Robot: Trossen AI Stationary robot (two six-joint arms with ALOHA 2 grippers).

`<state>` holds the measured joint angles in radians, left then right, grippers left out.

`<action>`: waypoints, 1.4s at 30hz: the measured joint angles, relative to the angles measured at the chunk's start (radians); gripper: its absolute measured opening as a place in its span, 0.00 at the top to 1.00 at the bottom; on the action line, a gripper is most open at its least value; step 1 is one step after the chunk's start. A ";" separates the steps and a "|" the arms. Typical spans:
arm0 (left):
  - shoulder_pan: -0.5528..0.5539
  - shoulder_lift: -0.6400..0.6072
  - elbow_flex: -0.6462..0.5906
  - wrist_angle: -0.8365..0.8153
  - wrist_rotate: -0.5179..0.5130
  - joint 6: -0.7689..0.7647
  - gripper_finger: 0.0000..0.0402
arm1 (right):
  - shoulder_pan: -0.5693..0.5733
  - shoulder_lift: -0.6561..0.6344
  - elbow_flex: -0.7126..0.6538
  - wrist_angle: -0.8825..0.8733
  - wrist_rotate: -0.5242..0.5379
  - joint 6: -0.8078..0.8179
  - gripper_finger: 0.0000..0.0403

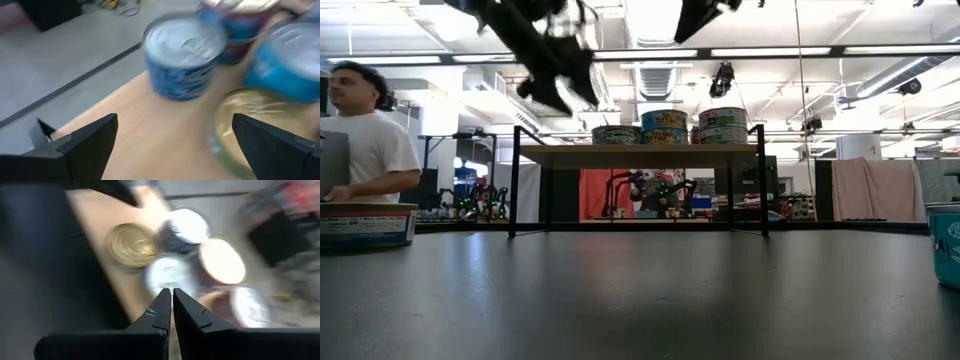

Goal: Stack canned seafood by type on shelf
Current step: Stack the green tuna can on top of the other green tuna can on the shelf

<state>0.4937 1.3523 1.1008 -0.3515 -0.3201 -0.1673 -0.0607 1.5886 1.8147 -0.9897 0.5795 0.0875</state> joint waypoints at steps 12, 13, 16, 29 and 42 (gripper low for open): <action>-0.287 -0.369 0.041 -0.378 0.537 -0.058 0.06 | 0.115 -0.002 0.013 0.098 -0.026 -0.018 0.85; -0.348 -0.384 0.037 -0.439 0.492 -0.094 0.07 | 0.115 0.000 0.013 0.104 -0.083 -0.012 0.83; -0.548 -0.404 0.028 -0.641 0.318 -0.259 0.10 | 0.116 0.008 0.013 0.111 -0.169 0.010 0.78; -1.235 -0.335 -0.144 -0.815 0.447 -1.081 0.14 | 0.126 0.068 0.012 0.118 -0.222 0.074 0.59; -1.377 -0.114 -0.163 -0.595 0.878 -1.490 0.18 | 0.193 0.045 0.012 0.090 -0.325 -0.055 0.46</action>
<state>-0.8835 1.2381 0.9375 -0.9470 0.5580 -1.6571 0.1318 1.6332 1.8263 -0.8996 0.2542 0.0330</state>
